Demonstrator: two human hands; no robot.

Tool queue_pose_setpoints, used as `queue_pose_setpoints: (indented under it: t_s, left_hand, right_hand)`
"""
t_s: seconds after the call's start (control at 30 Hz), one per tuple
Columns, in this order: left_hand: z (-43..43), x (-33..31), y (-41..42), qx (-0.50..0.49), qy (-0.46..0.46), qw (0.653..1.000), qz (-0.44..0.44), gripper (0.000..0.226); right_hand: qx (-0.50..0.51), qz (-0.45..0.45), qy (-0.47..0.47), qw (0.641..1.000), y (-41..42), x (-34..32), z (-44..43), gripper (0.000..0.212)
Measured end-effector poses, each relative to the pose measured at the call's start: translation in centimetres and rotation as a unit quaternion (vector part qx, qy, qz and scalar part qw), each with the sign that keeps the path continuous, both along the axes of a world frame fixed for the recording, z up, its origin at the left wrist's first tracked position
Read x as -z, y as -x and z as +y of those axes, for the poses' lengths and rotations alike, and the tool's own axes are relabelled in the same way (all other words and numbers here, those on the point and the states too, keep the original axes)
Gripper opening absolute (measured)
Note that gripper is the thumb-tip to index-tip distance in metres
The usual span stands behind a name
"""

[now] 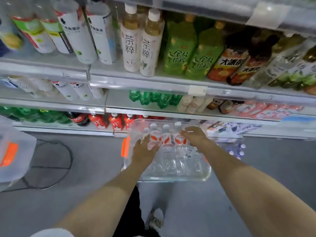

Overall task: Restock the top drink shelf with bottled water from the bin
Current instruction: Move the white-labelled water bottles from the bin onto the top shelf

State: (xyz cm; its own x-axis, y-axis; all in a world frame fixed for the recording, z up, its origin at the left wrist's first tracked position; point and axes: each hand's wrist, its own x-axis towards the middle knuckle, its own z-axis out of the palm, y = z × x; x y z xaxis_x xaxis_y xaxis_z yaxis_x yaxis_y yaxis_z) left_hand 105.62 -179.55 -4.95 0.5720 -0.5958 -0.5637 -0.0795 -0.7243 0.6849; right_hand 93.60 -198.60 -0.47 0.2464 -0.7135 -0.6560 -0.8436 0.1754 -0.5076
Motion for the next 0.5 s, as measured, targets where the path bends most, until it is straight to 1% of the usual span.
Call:
queue_pose_setpoints:
  t_s: [0.07,0.17,0.27,0.3,0.33,0.4,0.43,0.5]
  left_hand:
    - [-0.7,1.4,-0.4,0.012,-0.019,1.000,0.006,0.070]
    - [-1.4,3.4,-0.5,0.034,-0.013,0.999,0.035,0.070]
    - [-1.6,4.4,0.3,0.040,-0.030,0.999,0.013,0.074]
    - [-1.6,4.5,0.6,0.038,-0.033,0.999,0.003,0.079]
    - [-1.6,4.4,0.7,0.034,-0.031,0.999,-0.006,0.090]
    - [-1.7,4.5,0.7,0.026,-0.029,0.999,-0.020,0.121]
    - [-1.7,4.7,0.7,0.021,-0.030,0.999,-0.025,0.130]
    - [-1.9,4.9,0.6,0.015,-0.034,0.999,-0.031,0.136]
  right_hand:
    - [0.005,0.018,-0.003,1.000,-1.1,1.2,-0.6,0.062]
    - [-0.015,0.052,-0.013,0.998,-2.2,2.6,-1.3,0.065]
    - [-0.039,0.076,-0.020,0.996,-2.8,3.4,-1.8,0.066]
    - [-0.041,0.077,-0.027,0.996,-2.9,3.5,-2.0,0.068]
    - [-0.043,0.077,-0.035,0.995,-3.0,3.5,-2.2,0.069]
    - [-0.053,0.079,-0.052,0.994,-3.1,3.5,-2.6,0.069]
    - [-0.054,0.077,-0.064,0.994,-3.1,3.6,-2.8,0.068]
    - [-0.034,0.063,-0.093,0.993,-3.1,3.6,-3.2,0.062]
